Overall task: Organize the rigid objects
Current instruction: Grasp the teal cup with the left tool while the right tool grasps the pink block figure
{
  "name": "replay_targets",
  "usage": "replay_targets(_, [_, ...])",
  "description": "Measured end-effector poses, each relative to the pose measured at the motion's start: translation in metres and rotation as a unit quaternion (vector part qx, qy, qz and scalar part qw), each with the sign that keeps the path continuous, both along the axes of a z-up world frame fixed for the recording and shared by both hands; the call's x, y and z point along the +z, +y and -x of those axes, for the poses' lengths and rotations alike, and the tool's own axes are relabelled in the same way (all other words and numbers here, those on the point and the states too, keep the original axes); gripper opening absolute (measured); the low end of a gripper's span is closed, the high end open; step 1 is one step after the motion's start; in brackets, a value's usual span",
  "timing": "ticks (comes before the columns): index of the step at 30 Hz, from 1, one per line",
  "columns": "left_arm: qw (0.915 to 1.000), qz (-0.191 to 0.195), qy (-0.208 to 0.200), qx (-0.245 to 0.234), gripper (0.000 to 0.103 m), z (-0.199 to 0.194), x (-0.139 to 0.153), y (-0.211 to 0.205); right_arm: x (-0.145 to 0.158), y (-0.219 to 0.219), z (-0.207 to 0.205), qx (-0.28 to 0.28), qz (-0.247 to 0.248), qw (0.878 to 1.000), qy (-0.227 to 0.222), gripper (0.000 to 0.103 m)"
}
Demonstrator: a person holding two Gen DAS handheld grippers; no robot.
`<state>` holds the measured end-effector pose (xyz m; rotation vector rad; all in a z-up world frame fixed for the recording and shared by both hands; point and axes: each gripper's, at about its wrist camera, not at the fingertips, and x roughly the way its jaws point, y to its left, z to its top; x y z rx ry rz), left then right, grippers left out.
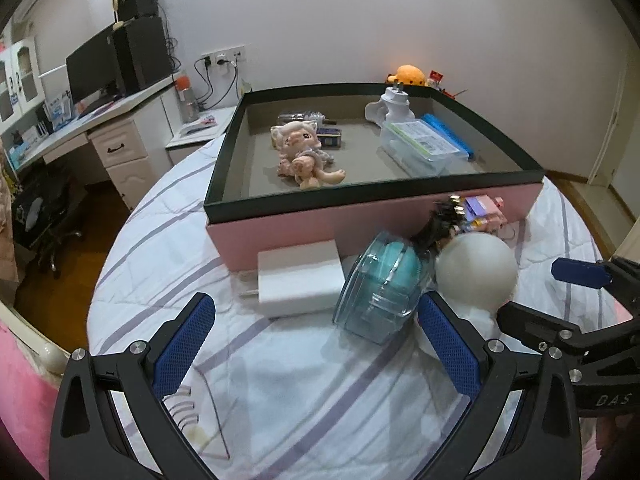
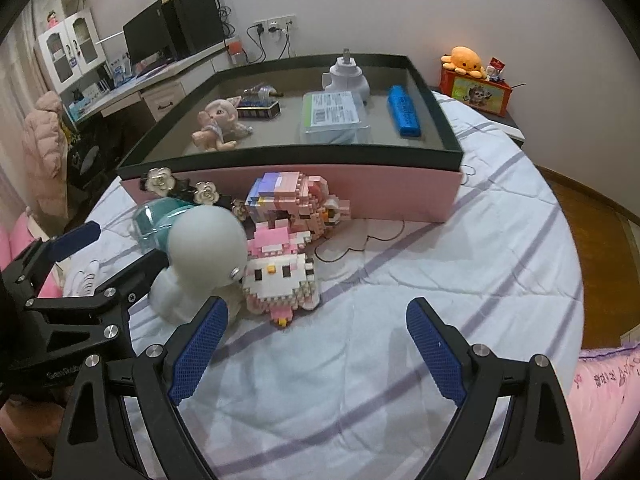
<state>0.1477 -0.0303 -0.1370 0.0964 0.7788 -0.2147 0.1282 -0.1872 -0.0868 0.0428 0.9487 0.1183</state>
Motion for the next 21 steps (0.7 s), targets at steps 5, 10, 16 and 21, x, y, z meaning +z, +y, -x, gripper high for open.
replay_targets(5, [0.9999,0.004,-0.006,-0.015,0.099,-0.006,0.001,-0.004,-0.005,-0.008,-0.009,0.002,-0.011,1.0,0.0,0.091])
replay_targets(10, [0.9994,0.015,-0.006,-0.03,0.088,-0.006,0.001,-0.007,-0.005,-0.012,-0.013,0.017,-0.027,0.999,0.004,0.081])
replay_targets(16, [0.9975,0.05,0.001,-0.05,0.068,-0.003,-0.001,-0.007,-0.004,-0.009,-0.014,0.049,-0.034,0.998,0.005,0.071])
replay_targets(21, [0.999,0.027,-0.008,-0.033,0.087,-0.005,-0.003,-0.01,-0.006,-0.01,-0.012,0.053,-0.039,0.998,0.007,0.07])
